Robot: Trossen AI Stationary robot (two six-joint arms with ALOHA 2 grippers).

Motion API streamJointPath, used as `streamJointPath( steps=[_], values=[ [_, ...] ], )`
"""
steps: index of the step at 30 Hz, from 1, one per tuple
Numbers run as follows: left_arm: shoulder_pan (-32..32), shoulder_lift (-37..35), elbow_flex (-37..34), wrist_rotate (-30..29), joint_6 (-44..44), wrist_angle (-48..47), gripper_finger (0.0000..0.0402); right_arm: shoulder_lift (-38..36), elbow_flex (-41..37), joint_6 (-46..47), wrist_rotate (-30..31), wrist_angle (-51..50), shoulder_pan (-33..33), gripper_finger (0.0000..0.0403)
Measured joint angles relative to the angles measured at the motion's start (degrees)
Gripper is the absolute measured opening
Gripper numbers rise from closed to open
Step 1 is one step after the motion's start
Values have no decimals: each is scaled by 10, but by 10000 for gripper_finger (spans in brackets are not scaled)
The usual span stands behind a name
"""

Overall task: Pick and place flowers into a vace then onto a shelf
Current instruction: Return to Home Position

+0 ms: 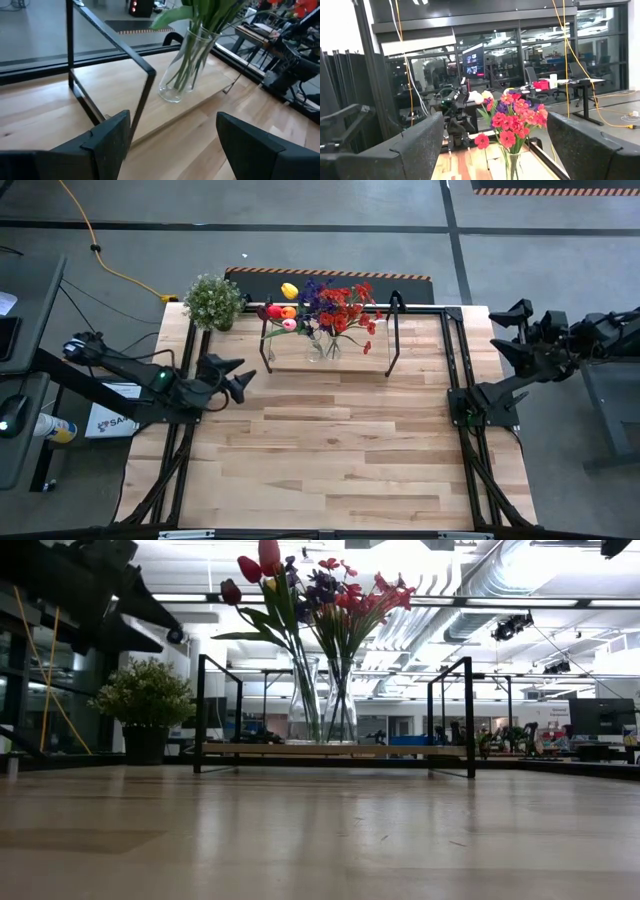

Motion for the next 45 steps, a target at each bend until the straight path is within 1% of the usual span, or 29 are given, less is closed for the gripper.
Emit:
streamJointPath(
  steps=[7, 15, 18, 21, 28, 32, 34, 39, 45],
  values=[
    [0, -54, -20, -14, 24, -6, 326, 1, -3, 4, 4, -4, 0, 339],
    [0, -115, -48, -23, 32, -16, 326, -2, -57, 30, 10, 24, 0, 339],
    [0, -133, -48, -23, 53, -16, 326, -2, -76, 19, -6, 53, 0, 338],
    [0, -153, -48, -23, 68, -22, 326, -2, -103, 2, -7, 91, 0, 337],
    [0, -187, -48, -21, 68, -66, 326, -3, -161, 0, -4, 135, 0, 337],
    [0, -200, -48, -25, 64, -84, 326, -3, -182, 19, -8, 141, 0, 339],
    [0, -208, -48, -26, 54, -98, 326, -3, -192, 32, -24, 140, 0, 338],
    [0, -232, -48, -23, 37, -120, 326, -3, -211, 45, -99, 144, 0, 339],
    [0, -244, -48, -20, 38, -137, 326, -3, -241, 73, -99, 147, 0, 337]
  ],
)
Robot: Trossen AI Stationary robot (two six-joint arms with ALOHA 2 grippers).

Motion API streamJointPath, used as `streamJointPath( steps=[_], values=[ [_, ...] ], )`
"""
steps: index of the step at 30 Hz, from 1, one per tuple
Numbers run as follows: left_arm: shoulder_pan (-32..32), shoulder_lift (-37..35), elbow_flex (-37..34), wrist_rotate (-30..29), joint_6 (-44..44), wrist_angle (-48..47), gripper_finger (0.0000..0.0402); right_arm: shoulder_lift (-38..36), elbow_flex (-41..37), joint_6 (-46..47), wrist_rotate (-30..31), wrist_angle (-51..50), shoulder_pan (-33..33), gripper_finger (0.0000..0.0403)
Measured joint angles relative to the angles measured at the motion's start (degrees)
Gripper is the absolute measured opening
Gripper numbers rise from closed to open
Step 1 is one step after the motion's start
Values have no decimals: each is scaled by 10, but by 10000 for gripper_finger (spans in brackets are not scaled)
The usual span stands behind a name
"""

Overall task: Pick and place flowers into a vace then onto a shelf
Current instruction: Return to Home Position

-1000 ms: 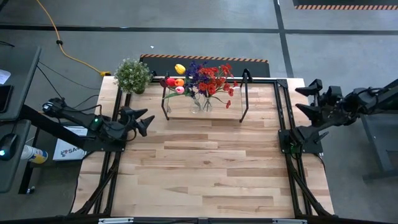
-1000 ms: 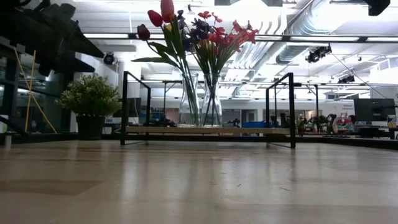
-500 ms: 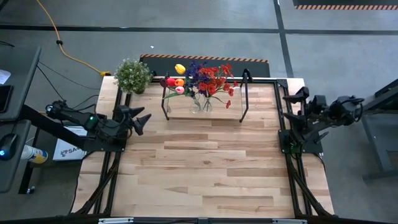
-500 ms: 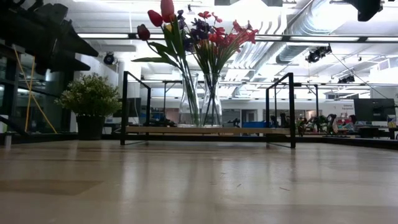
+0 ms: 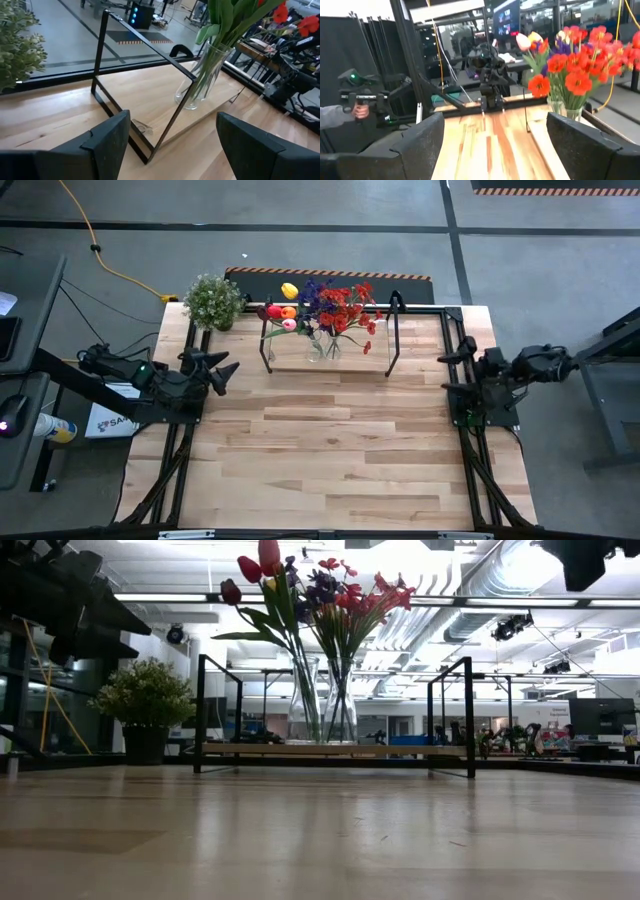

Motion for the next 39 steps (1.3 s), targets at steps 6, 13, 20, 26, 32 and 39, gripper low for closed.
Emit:
streamJointPath(
  steps=[6, 13, 20, 26, 32, 39],
  values=[
    [0, -1, -43, -1, -50, 12, 326, 0, -32, 4, 4, 40, 0, 338],
    [0, -1, -86, 1, -41, 79, 326, 0, -45, 4, 13, 62, 0, 338],
    [0, -1, -104, 20, -37, 120, 326, 1, -48, -10, 18, 77, 0, 339],
    [0, 1, -113, 28, 1, 170, 326, 0, -103, -14, -4, 151, 0, 339],
    [0, 1, -113, 29, 0, 170, 326, 0, -169, -9, -16, 247, 0, 337],
    [0, 1, -113, 38, -1, 168, 326, 0, -211, 28, -34, 280, -1, 337]
  ],
)
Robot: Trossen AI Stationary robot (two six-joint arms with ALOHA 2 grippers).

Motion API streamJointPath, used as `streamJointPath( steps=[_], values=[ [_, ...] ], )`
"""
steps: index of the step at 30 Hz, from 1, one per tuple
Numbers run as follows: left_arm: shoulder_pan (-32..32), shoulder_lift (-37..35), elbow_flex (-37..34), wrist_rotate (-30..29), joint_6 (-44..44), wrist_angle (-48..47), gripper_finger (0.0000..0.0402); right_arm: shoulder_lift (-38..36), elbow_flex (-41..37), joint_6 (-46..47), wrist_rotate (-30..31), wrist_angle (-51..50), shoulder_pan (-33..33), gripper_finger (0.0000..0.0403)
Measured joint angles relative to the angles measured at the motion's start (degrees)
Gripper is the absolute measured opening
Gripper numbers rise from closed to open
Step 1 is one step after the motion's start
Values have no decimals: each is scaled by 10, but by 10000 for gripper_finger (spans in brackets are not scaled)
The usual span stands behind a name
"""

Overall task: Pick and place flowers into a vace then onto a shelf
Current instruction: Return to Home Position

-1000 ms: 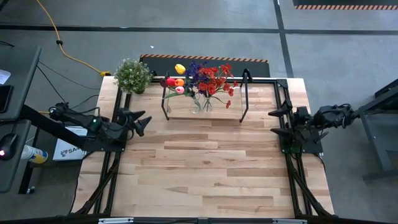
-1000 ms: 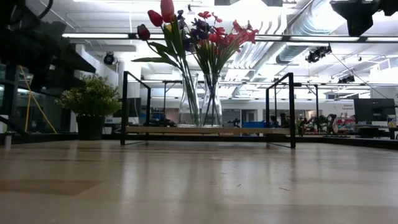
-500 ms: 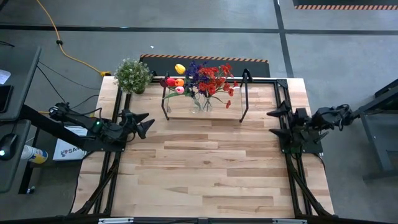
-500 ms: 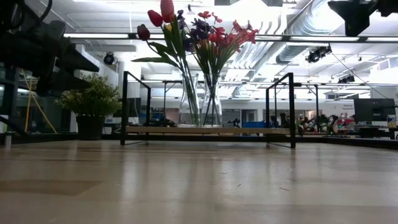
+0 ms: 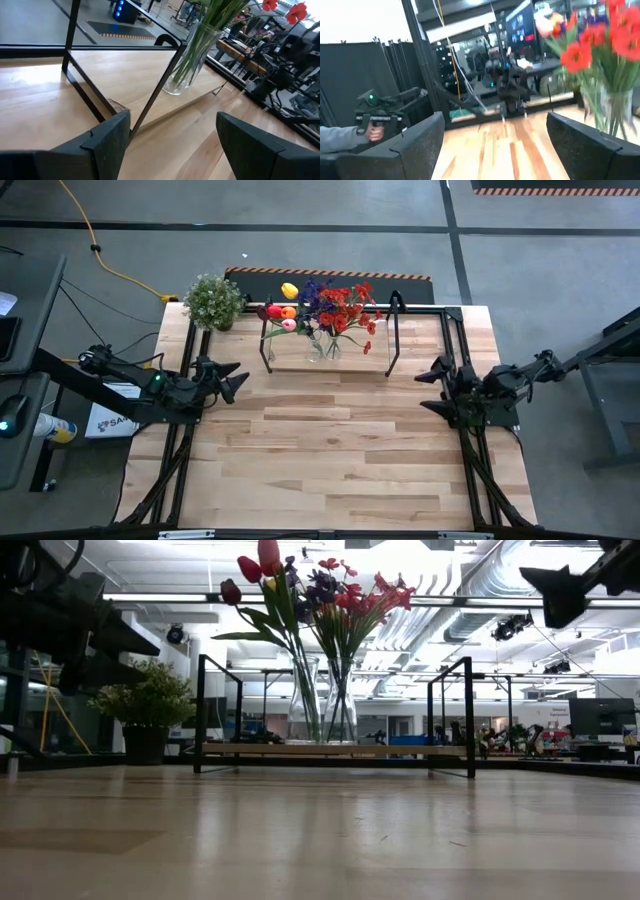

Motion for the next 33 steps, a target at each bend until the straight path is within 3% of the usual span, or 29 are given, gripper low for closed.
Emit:
streamJointPath(
  steps=[8, 14, 28, 33],
  values=[
    [0, 2, 0, 0, 6, -2, 326, 0, -13, 20, 4, -16, -5, 337],
    [0, 2, 0, -1, 6, -2, 326, 0, -14, 31, -1, -51, -68, 338],
    [0, 2, -1, -12, -6, 0, 326, 1, -14, 17, -226, -16, -276, 339],
    [0, 2, -1, -28, -2, 0, 326, 1, -21, 25, -274, -13, -327, 337]
  ],
)
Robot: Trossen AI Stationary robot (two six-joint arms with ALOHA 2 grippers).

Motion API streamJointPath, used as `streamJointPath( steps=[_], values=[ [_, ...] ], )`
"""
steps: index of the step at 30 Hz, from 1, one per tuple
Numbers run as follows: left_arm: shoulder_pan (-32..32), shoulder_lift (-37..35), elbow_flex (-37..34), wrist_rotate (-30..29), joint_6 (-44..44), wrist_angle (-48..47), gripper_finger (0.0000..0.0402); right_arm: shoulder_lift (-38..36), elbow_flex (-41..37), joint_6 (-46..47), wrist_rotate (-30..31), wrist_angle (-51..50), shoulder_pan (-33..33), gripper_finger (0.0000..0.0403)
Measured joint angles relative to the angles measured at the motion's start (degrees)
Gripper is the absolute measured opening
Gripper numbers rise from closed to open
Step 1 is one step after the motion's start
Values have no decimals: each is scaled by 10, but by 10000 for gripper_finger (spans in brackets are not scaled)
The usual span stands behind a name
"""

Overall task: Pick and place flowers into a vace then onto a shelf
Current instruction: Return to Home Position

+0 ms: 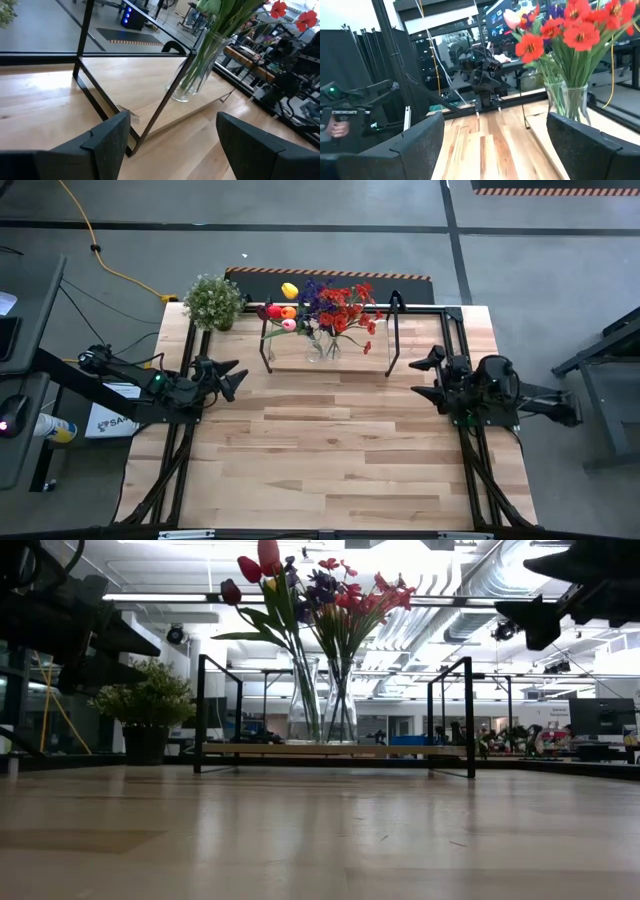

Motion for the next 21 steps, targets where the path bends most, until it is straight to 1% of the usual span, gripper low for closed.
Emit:
streamJointPath(
  steps=[3, 6, 13, 15, 17, 19, 21],
  values=[
    [0, 0, 0, -5, 5, 0, 326, 0, -24, 17, -32, 32, -27, 339],
    [0, 0, 0, -8, 5, 0, 326, 0, -55, 34, -64, 86, -52, 338],
    [0, 34, -4, -6, -9, 19, 326, 3, -54, 30, -99, 117, -91, 339],
    [0, 44, -12, -5, 16, 60, 326, 3, -54, 31, -111, 116, -101, 337],
    [0, 44, -16, 5, 62, 87, 326, 3, -54, 39, -120, 116, -109, 338],
    [0, 43, -17, 29, 97, 104, 326, 3, -54, 41, -133, 116, -116, 339],
    [0, 40, -17, 53, 106, 98, 326, 3, -54, 42, -146, 116, -125, 339]
  ],
)
